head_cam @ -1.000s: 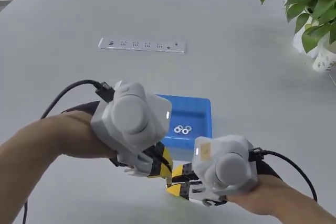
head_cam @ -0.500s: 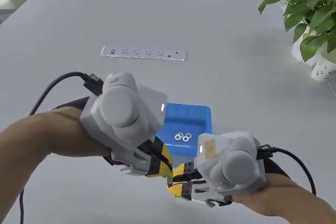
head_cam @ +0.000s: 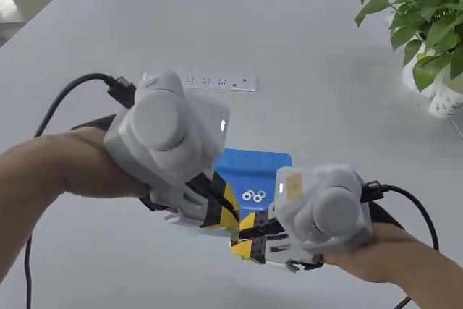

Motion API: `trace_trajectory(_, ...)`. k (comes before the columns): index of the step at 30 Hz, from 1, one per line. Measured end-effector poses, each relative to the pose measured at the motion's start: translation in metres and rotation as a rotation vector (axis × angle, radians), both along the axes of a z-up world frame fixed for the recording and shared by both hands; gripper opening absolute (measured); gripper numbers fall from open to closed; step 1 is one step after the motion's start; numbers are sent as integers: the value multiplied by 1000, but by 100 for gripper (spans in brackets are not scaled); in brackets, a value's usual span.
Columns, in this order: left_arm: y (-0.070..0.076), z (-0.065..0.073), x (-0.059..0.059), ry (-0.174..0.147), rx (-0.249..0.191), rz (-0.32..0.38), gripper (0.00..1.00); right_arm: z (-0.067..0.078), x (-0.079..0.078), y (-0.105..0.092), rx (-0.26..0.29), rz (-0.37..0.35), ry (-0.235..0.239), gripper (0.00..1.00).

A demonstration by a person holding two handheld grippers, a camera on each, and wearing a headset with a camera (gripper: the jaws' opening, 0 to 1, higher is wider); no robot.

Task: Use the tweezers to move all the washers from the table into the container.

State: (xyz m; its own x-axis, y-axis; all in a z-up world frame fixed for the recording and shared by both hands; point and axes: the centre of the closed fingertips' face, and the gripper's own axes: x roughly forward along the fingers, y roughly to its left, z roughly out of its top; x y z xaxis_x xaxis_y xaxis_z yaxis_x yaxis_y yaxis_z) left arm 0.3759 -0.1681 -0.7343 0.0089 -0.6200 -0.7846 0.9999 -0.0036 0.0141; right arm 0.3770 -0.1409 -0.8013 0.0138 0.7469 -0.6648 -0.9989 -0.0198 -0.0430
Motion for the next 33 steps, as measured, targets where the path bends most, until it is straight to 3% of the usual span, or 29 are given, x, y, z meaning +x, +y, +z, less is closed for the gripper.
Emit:
trace_trajectory(22,6,13,41,-44,5,10,6,14,44,7,5,10,-42,10)
trace_trajectory(33,9,2,66,-55,7,22,6,3,69,9,14,-10,-42,10)
